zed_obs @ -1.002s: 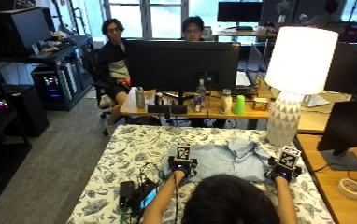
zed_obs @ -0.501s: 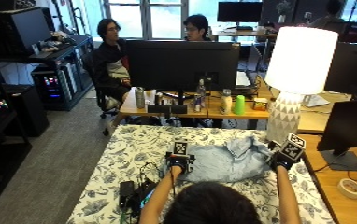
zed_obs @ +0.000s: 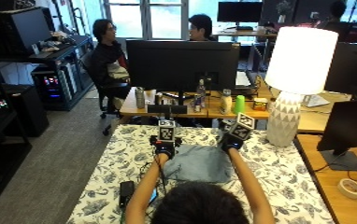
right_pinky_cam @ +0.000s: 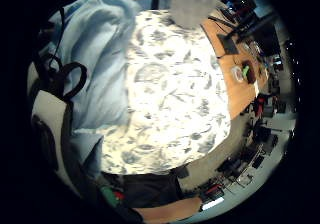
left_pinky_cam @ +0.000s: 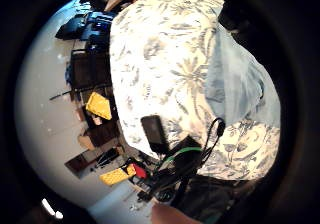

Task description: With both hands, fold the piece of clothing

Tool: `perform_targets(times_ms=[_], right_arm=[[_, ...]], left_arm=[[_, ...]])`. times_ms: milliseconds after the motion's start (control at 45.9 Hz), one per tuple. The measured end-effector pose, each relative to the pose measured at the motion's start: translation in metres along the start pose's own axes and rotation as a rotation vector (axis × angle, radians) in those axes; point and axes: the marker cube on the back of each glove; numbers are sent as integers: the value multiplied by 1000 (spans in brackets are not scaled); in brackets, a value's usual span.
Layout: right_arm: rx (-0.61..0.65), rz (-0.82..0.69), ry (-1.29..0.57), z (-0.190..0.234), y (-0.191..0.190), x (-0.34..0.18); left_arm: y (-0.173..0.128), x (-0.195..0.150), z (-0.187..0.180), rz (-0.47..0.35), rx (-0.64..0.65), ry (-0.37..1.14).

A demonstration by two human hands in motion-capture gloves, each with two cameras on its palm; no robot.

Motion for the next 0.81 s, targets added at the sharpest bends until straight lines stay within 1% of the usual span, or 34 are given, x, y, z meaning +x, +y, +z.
perform_targets(times_ms=[44,65,131,174,218,261,305,348,370,414,479,523,566,632,697,740,762,806], right_arm=[[-16,7,37,13,7,-25],[-11,-7,48,14,18,-40],[23,-81,68,7,76,-101],[21,-140,71,18,100,-137],[2,-191,53,39,110,-166],[-15,-255,11,62,116,-193],[-98,-356,-59,85,128,-217],[-237,-475,-154,105,146,-237],[-296,-502,-181,111,153,-243],[-387,-460,-174,121,163,-244],[-488,-304,-161,132,170,-239],[-475,-218,-189,137,165,-237],[-441,-169,-240,136,157,-235],[-442,-168,-362,122,149,-235],[-436,-206,-462,101,144,-235],[-419,-216,-488,82,142,-233],[-418,-206,-487,72,143,-230],[-424,-182,-469,51,145,-224]], left_arm=[[6,-9,-6,-12,8,-13],[8,-13,-8,-25,22,-22],[14,-33,-18,-93,111,-63],[17,-47,-23,-145,163,-95],[11,-57,-21,-168,180,-112],[-8,-63,-12,-143,164,-104],[-22,-68,-3,-110,147,-92],[-19,-74,-2,-103,148,-92],[-13,-77,-3,-108,149,-95],[-3,-84,-3,-119,144,-100],[-8,-93,7,-100,123,-94],[-10,-99,13,-97,109,-89],[-6,-104,15,-107,93,-86],[9,-108,13,-132,82,-80],[24,-111,6,-167,109,-80],[41,-113,-4,-195,140,-86],[45,-113,-6,-198,147,-87],[38,-111,-2,-179,137,-87]])
